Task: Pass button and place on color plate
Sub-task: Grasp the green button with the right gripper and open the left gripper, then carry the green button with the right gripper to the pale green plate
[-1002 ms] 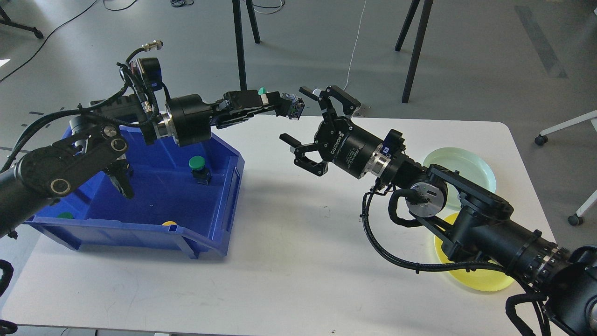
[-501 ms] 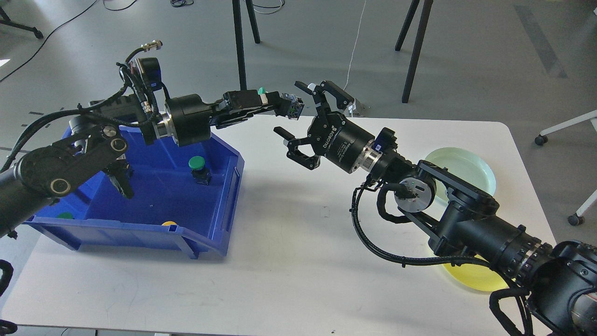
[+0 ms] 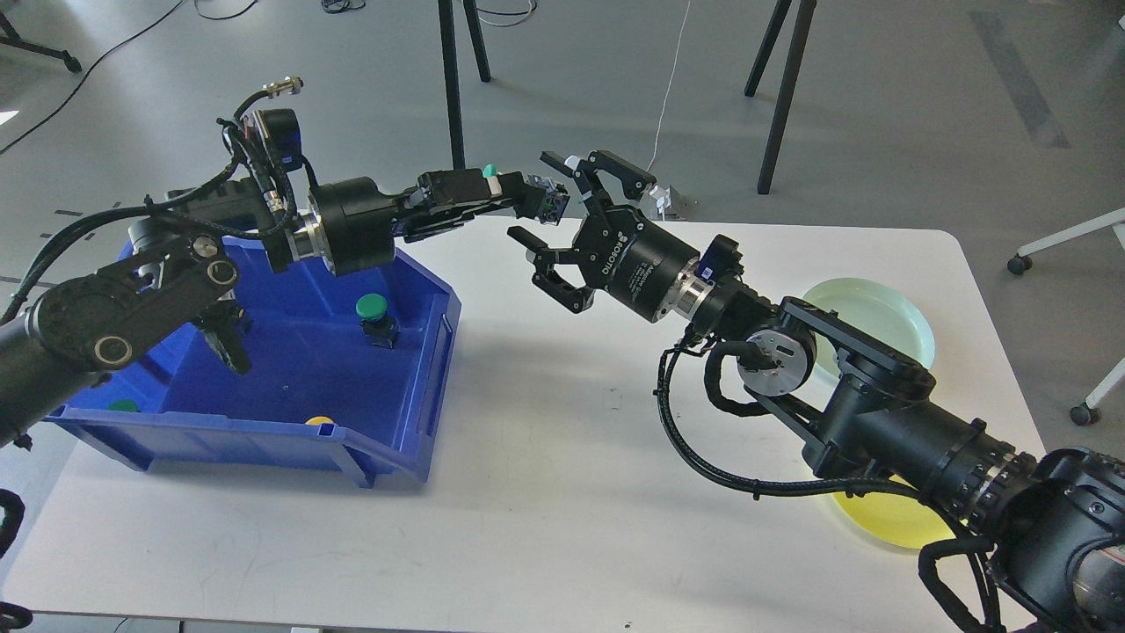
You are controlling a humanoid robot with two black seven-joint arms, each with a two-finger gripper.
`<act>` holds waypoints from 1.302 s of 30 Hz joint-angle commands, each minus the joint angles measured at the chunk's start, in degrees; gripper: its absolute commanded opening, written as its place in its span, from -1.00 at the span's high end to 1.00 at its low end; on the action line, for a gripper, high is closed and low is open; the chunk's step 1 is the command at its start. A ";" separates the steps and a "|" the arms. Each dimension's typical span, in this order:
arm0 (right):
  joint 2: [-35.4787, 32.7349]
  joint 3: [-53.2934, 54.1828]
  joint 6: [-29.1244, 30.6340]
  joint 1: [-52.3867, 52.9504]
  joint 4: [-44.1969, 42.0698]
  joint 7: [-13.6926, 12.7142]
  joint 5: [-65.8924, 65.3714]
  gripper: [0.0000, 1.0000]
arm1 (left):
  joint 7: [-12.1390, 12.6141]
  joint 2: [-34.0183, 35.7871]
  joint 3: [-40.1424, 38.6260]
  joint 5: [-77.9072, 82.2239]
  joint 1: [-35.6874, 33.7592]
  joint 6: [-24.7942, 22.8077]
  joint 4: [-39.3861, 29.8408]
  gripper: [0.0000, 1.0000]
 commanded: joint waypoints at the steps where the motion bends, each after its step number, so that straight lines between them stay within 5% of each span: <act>1: -0.15 0.40 -0.11 -0.42 0.01 0.07 0.09 -0.32 | 0.00 0.00 0.00 0.00 0.00 0.00 0.02 0.76; 9: -0.33 0.40 -1.43 -0.60 0.09 0.07 0.26 -0.05 | 0.00 0.00 -0.08 -0.08 0.00 0.00 0.19 0.76; 16: -0.41 0.31 -1.00 -0.60 0.36 0.07 0.26 0.36 | 0.00 0.00 -0.08 -0.17 0.00 0.00 0.37 0.76; 20: -0.33 0.40 -1.25 -0.51 0.27 0.07 0.18 0.79 | 0.00 0.00 -0.08 -0.17 0.00 0.00 0.37 0.75; 25: -0.33 0.40 -1.26 -0.51 0.27 0.07 0.18 0.98 | 0.00 0.00 -0.08 -0.17 0.00 0.00 0.45 0.71; 34: -0.50 1.10 -1.87 -0.68 0.36 0.07 0.26 0.99 | 0.00 -0.53 0.00 -6.32 0.00 0.00 2.30 -0.56; 39: -2.43 3.73 -3.45 -1.91 0.71 0.16 0.35 0.99 | 0.00 -0.62 -0.17 -7.03 -0.09 0.00 3.44 -0.72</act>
